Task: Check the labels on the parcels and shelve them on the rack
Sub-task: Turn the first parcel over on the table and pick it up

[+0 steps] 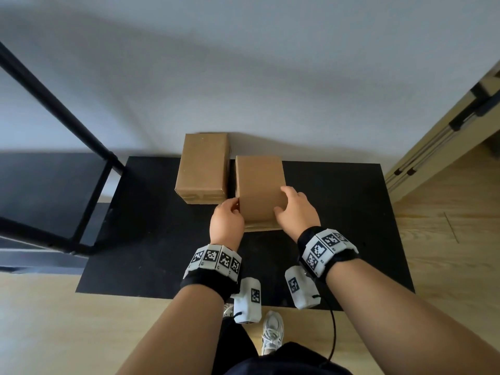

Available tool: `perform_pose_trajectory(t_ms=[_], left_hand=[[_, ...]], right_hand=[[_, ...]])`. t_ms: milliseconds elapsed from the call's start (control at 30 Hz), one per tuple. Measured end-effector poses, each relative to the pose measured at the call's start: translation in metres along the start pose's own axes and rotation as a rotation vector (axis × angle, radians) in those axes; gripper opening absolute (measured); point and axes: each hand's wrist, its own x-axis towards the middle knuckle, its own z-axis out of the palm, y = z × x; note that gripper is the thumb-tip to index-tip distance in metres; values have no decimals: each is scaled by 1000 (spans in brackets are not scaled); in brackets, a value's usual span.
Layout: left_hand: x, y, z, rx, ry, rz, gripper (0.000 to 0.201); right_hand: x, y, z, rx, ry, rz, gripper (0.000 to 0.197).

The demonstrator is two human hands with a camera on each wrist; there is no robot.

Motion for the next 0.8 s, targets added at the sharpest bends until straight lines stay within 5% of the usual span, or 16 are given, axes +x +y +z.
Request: perform_pose_trajectory(t_ms=[300,533,800], left_hand=[[-3,21,-8,23,68,246,34],[-10,28,4,-43,-13,72,50],[-18,30,16,-3,-97,98,42]], right_hand=[[0,11,3,129,-106,115,51],[-5,14,-14,186,110,-2,45],[-9,22,-15,172,64,49,46]])
